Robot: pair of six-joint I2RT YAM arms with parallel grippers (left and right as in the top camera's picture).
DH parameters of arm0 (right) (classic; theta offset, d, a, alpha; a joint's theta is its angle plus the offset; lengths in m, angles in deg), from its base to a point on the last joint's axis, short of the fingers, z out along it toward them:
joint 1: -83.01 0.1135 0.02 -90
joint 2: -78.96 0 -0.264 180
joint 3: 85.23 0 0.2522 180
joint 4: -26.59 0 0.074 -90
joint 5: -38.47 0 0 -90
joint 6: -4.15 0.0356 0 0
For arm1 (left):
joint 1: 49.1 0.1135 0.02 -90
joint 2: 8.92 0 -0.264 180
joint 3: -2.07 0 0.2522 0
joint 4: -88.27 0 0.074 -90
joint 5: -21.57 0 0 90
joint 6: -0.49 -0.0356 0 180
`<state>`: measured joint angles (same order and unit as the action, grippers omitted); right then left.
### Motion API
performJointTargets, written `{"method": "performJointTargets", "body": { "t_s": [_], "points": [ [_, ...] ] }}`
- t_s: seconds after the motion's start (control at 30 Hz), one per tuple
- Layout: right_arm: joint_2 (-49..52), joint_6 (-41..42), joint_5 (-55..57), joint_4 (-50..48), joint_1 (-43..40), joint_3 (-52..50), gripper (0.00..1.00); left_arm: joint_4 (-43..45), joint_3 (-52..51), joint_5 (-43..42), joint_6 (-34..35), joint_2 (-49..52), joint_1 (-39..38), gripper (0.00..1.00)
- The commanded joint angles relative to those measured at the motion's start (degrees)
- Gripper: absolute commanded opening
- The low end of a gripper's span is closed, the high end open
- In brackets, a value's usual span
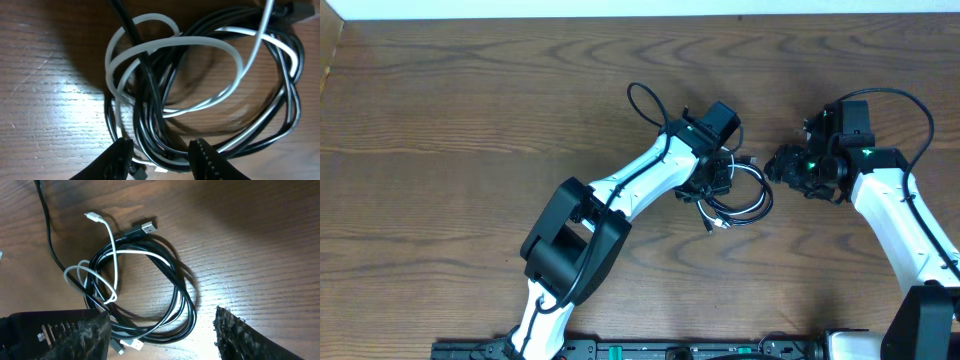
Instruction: Untangle cables
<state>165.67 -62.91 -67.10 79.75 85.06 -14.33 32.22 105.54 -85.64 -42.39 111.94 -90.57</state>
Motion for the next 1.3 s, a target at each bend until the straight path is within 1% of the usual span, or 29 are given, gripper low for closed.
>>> {"method": "performJointTargets", "body": {
  "t_s": [0.0, 0.1, 0.23, 0.5, 0.57, 0.6, 0.77, 0.9, 1.07, 1.17, 1.27],
  "points": [
    [-0.57, -0.74, 0.66, 0.04, -0.13, 0.35, 0.63, 0.04, -1.84, 1.90, -0.04, 1.22, -0.13, 0.42],
    [-0.57, -0.74, 0.66, 0.07, -0.13, 0.35, 0.63, 0.94, -2.60, 1.88, 0.39, 1.90, -0.13, 0.40],
    [-0.57, -0.74, 0.66, 0.07, -0.13, 0.26, 0.63, 1.75, -2.73, 1.86, 1.27, 3.19, -0.13, 0.32],
    [-0.57, -0.74, 0.66, 0.07, -0.13, 0.26, 0.63, 5.18, -3.39, 2.45, 1.27, 4.52, -0.35, 0.22],
    [-0.57, -0.74, 0.66, 0.07, -0.13, 0.26, 0.63, 6.03, -3.37, 3.72, 1.27, 4.52, -0.35, 0.15],
    [-0.57, -0.74, 0.63, 0.07, -0.13, 0.26, 0.63, 6.45, -3.37, 4.37, 1.25, 4.52, -0.35, 0.08],
    [-0.57, -1.01, 0.35, 0.09, -0.07, 0.26, 0.63, 7.72, -3.13, 4.85, 0.68, 4.50, -0.07, 0.07],
    [-0.57, -4.79, -4.63, -0.94, 0.28, 0.26, 0.63, 7.65, -2.27, 4.61, -5.20, 3.19, 0.35, 0.07],
    [-0.57, -9.94, -14.45, -3.23, 0.81, 0.26, 0.64, 7.72, -2.21, 4.37, -11.15, -2.58, 1.27, 0.08],
    [-0.57, -10.38, -18.36, -4.26, 1.09, 0.26, 0.66, 7.72, -2.21, 1.81, -15.63, -7.63, 1.95, 0.07],
    [-0.57, -10.36, -21.38, -4.94, 1.53, 0.26, 0.66, 7.67, -2.21, -3.10, -19.21, -11.91, 2.71, 0.07]
  ]
}}
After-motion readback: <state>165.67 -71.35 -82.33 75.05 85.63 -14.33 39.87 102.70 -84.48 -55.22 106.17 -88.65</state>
